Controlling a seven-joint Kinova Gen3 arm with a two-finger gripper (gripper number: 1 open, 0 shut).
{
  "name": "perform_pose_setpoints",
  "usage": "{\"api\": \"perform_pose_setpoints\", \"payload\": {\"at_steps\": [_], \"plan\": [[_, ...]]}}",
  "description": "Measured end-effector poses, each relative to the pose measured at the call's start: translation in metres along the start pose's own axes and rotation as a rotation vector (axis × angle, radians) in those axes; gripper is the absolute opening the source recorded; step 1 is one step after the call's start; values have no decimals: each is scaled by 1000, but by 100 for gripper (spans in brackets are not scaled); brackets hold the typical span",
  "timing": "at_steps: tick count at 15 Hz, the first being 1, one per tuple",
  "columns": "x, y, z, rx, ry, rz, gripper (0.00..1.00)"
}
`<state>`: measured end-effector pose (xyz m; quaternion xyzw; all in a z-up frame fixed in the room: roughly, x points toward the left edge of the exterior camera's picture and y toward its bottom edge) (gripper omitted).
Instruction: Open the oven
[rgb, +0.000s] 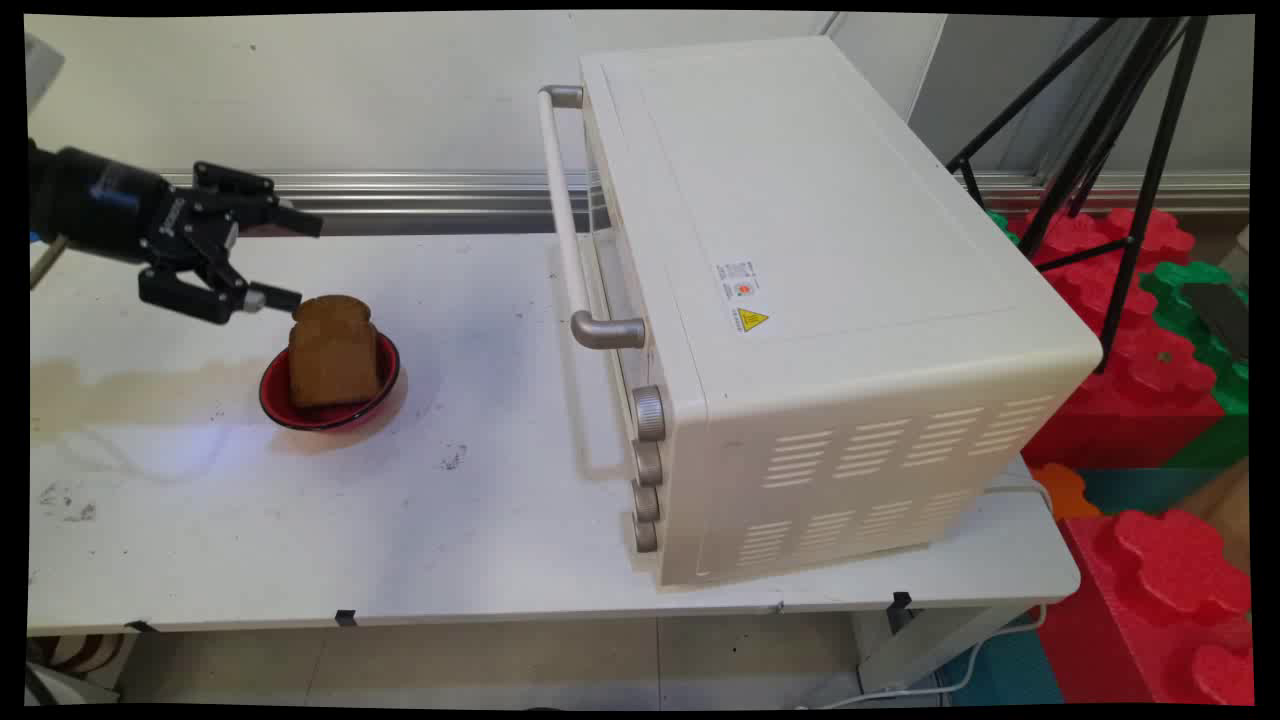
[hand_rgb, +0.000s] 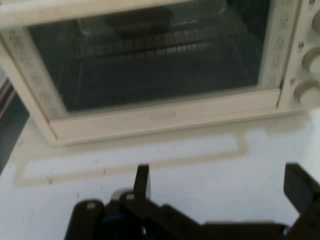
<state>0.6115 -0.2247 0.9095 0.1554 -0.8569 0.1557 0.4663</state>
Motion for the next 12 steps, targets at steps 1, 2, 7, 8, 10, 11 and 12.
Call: {"api": "perform_pose_setpoints", "payload": {"at_steps": [1, 2, 7, 8, 10, 11, 12], "plan": [[6, -1, -1, 0, 12, -4, 100], [12, -2, -2, -2, 24, -6, 100], [37, -7, 3, -7, 72, -12, 100], [42, -8, 5, -8, 79, -12, 100], [50, -11, 9, -11, 91, -11, 100], [53, -13, 11, -13, 97, -10, 100], [57, -14, 14, -15, 103, -8, 100]]}}
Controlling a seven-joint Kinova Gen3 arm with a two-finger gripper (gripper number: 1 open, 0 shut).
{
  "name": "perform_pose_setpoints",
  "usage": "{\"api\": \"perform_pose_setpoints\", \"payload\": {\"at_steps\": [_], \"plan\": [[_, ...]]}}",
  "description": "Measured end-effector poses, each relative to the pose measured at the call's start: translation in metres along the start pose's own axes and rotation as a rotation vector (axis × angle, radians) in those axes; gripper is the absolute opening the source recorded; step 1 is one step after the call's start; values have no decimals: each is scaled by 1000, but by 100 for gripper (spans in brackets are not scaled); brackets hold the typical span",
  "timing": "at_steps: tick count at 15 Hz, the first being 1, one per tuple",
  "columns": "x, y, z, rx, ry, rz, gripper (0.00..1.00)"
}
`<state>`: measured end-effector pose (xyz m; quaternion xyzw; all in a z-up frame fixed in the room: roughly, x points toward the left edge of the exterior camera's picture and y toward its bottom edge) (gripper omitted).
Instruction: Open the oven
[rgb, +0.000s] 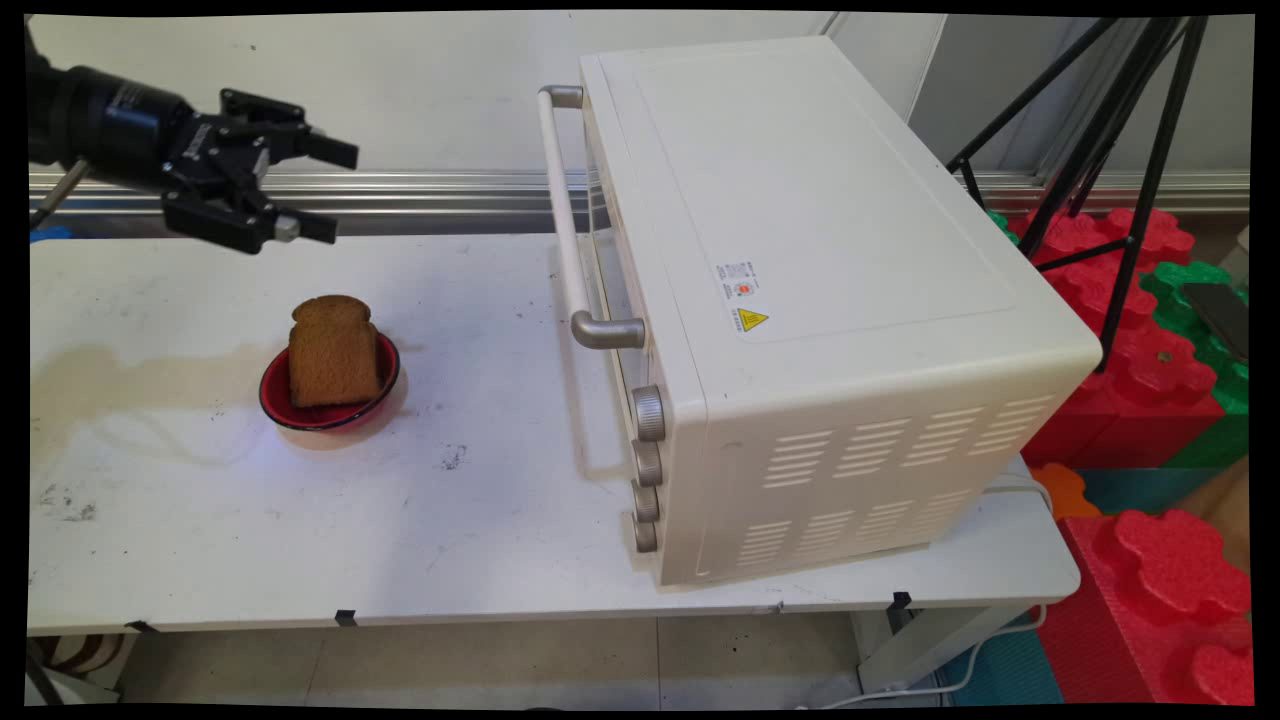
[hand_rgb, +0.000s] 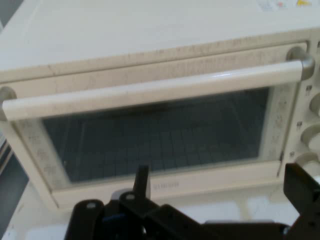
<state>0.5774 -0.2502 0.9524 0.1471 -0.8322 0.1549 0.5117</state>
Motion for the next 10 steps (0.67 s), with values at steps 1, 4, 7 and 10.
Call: {"api": "perform_pose_setpoints", "payload": {"at_steps": [1, 4, 7, 10], "plan": [[3, -2, 3, -3, 6, 1, 100], [13, -7, 14, -9, 24, 6, 100], [23, -12, 28, -14, 43, 10, 100], [32, -18, 42, -17, 58, 11, 100]]}}
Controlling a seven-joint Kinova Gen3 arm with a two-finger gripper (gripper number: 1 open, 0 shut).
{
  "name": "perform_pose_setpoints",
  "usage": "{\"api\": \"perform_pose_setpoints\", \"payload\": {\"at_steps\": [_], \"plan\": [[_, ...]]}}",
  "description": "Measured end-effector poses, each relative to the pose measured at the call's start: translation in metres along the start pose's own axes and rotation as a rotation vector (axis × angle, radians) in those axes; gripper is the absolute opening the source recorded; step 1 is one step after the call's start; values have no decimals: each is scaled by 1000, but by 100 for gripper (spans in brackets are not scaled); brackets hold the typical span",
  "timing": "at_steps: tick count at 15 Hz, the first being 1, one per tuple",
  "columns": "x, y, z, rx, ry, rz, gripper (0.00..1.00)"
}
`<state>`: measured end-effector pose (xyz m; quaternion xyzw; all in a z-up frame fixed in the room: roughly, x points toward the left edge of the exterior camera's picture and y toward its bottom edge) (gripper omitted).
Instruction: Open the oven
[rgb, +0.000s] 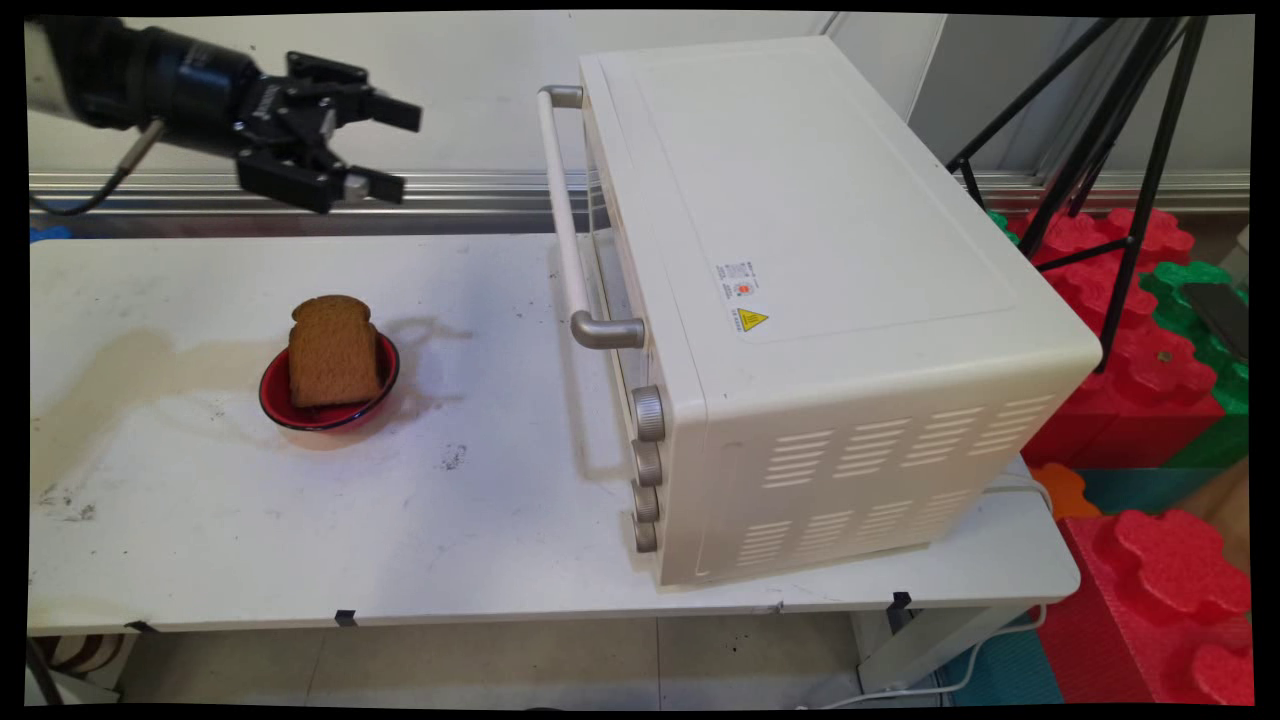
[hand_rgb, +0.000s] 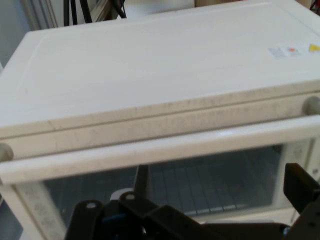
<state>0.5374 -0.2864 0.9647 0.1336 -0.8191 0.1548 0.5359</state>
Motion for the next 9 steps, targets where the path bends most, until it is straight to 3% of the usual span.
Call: {"api": "perform_pose_setpoints", "payload": {"at_steps": [9], "plan": [[13, -16, 53, -17, 21, 1, 100]]}}
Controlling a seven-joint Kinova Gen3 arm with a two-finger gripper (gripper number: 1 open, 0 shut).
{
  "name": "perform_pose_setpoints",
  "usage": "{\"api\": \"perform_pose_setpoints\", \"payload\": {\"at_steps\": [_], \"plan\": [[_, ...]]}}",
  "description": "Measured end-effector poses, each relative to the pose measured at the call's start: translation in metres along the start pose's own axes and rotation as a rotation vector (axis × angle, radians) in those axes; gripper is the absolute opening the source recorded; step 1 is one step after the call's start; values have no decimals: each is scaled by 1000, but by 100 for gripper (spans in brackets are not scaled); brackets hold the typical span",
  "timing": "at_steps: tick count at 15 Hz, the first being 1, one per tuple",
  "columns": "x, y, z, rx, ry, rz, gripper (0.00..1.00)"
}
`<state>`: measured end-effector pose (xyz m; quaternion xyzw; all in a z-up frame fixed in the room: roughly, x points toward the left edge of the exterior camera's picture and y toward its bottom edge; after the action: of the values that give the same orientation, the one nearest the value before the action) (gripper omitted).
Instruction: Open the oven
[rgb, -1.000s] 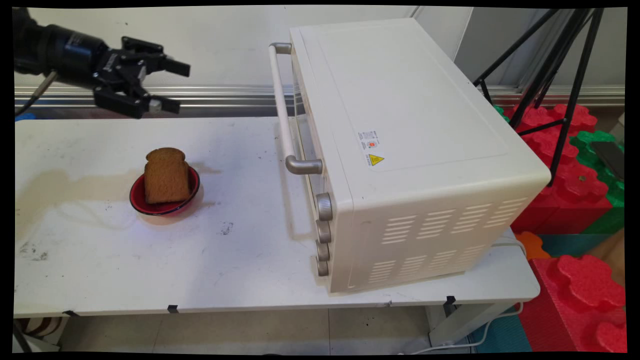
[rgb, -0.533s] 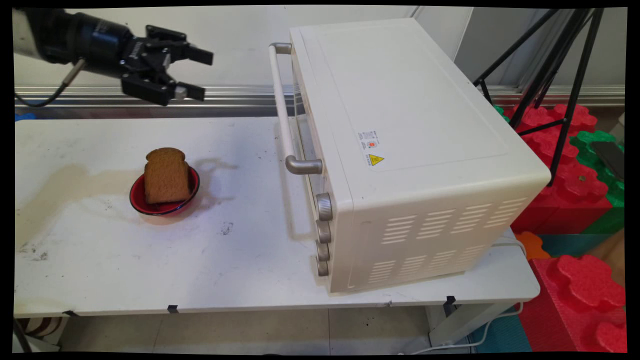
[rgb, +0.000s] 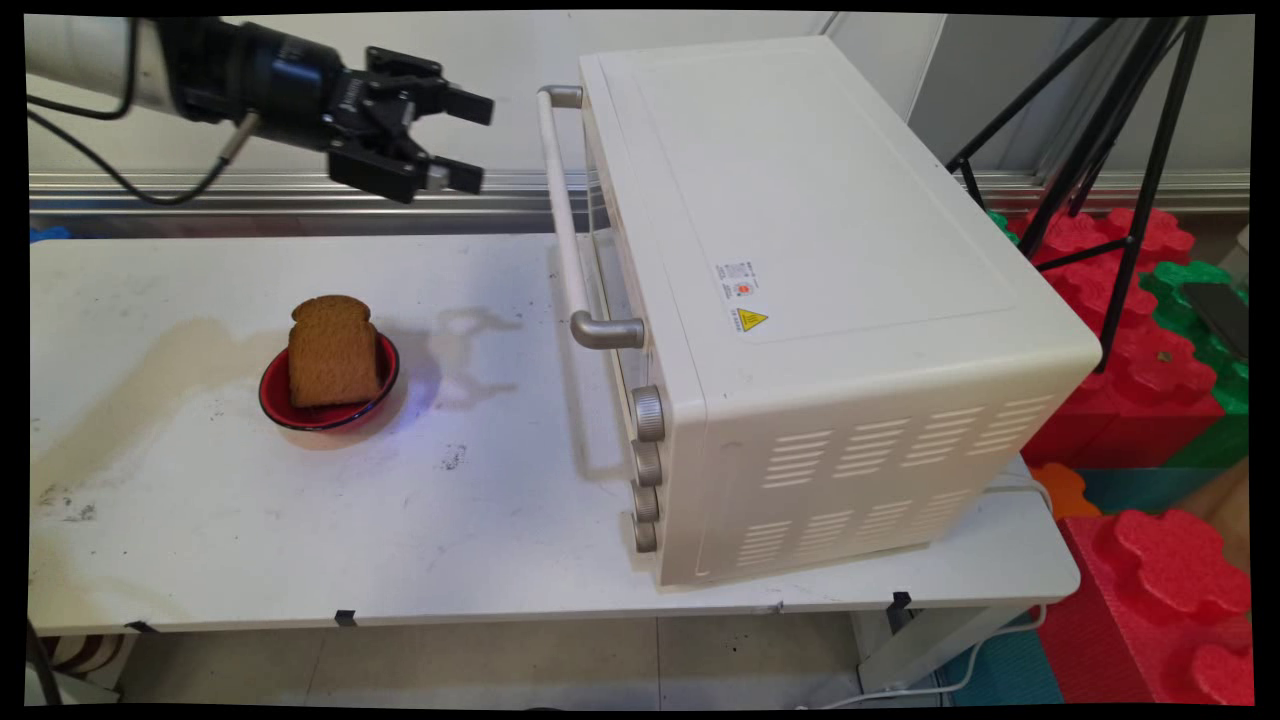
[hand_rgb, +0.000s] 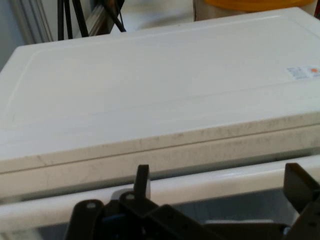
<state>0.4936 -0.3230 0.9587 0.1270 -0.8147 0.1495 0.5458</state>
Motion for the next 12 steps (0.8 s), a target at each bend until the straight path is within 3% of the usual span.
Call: {"api": "perform_pose_setpoints", "payload": {"at_steps": [11, 12], "plan": [[4, -7, 51, -12, 3, -1, 100], [4, -7, 53, -14, 2, 0, 0]]}}
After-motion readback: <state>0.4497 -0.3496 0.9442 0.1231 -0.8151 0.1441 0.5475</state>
